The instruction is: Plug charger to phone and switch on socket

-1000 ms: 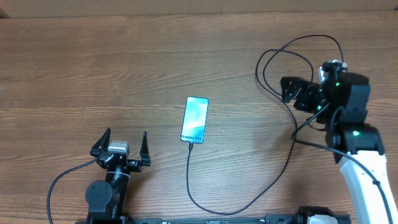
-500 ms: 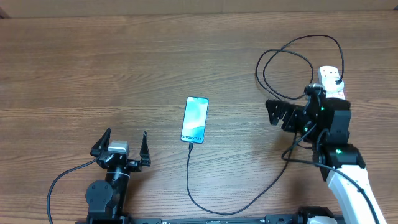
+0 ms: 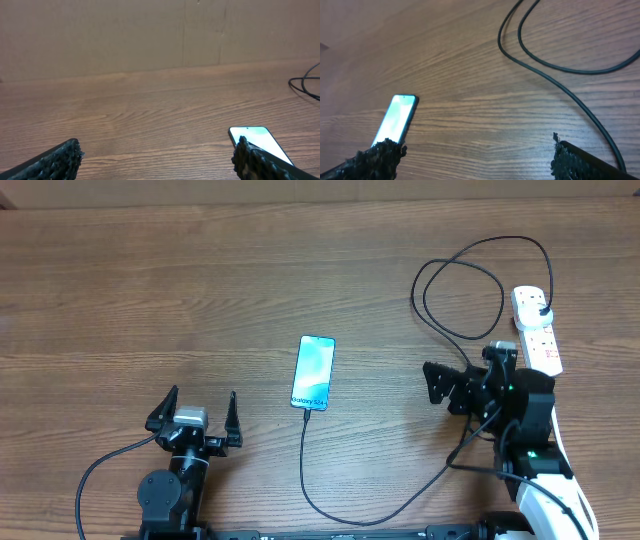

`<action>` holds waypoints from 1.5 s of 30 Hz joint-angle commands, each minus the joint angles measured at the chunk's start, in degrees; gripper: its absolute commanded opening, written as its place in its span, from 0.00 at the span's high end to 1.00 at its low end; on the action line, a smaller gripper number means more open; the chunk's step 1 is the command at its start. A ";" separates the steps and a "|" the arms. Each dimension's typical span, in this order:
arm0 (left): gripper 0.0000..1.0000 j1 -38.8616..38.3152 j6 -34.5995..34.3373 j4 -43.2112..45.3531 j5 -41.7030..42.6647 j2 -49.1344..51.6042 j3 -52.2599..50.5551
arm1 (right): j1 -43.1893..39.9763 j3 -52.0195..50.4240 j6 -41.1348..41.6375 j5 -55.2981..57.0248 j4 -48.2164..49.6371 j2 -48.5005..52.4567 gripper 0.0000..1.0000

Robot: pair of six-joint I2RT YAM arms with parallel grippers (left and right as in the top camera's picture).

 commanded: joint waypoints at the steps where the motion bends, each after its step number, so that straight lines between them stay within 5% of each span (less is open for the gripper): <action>1: 0.00 0.52 0.70 -0.17 -0.39 -0.61 -0.20 | 0.33 -3.63 -0.42 -0.35 3.48 -1.92 0.00; 17: 0.00 0.52 0.70 -0.17 -0.39 -0.61 -0.20 | 0.33 -15.82 -0.42 0.11 14.49 -8.02 0.00; 45: 0.00 0.52 0.70 -0.17 -0.37 -0.61 -0.20 | 5.14 -20.22 -0.44 3.15 7.17 -24.33 0.00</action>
